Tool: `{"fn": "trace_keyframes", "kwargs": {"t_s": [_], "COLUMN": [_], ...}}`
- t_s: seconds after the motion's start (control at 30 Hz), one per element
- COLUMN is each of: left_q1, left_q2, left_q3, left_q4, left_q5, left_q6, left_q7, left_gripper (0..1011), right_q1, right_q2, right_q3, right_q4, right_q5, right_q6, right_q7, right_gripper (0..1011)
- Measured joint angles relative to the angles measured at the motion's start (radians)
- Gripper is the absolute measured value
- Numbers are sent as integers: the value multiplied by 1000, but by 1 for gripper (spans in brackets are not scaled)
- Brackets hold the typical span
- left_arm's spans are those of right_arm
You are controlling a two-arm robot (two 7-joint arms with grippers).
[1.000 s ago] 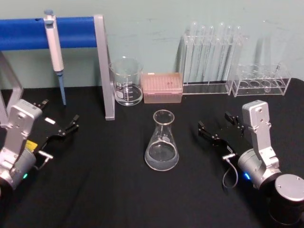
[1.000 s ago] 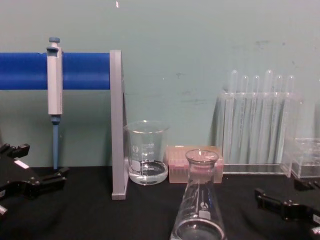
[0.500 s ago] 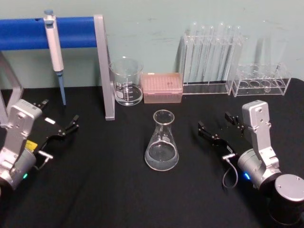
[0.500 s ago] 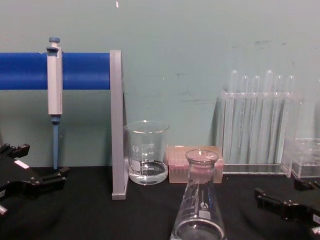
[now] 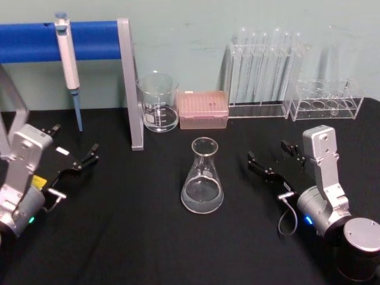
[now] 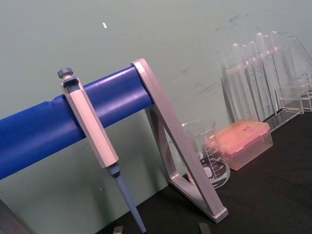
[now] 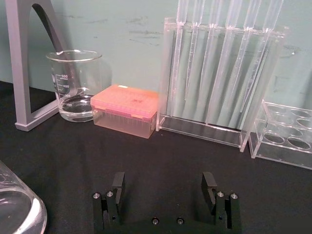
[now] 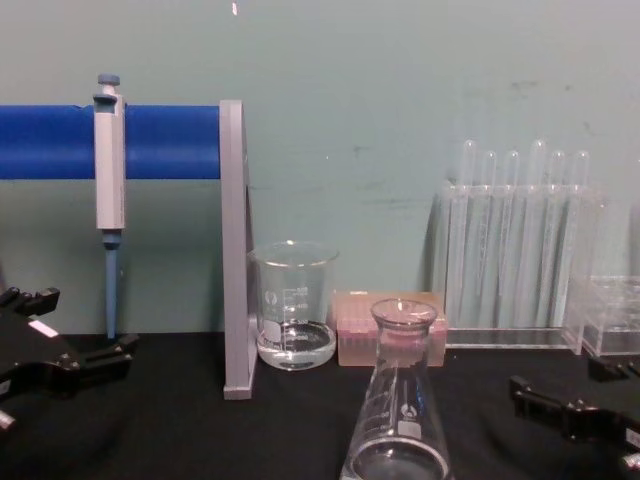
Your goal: Grasp the erlenmeyer flask with one hand, shake it three times, then place it back.
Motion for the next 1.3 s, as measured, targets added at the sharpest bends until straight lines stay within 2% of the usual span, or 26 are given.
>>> {"fn": "trace_keyframes", "kwargs": {"t_s": [1.3], "left_q1": [0], "left_q2": [0], "left_q3": [0], "left_q4": [0], "left_q5": [0], "left_q6": [0], "left_q7": [0], "left_gripper": [1001], "right_q1": [0], "right_q2": [0], "right_q3": [0], "right_q4": [0], "right_q5": [0], "right_q6": [0], "right_q7": [0], "right_gripper": [1003]}}
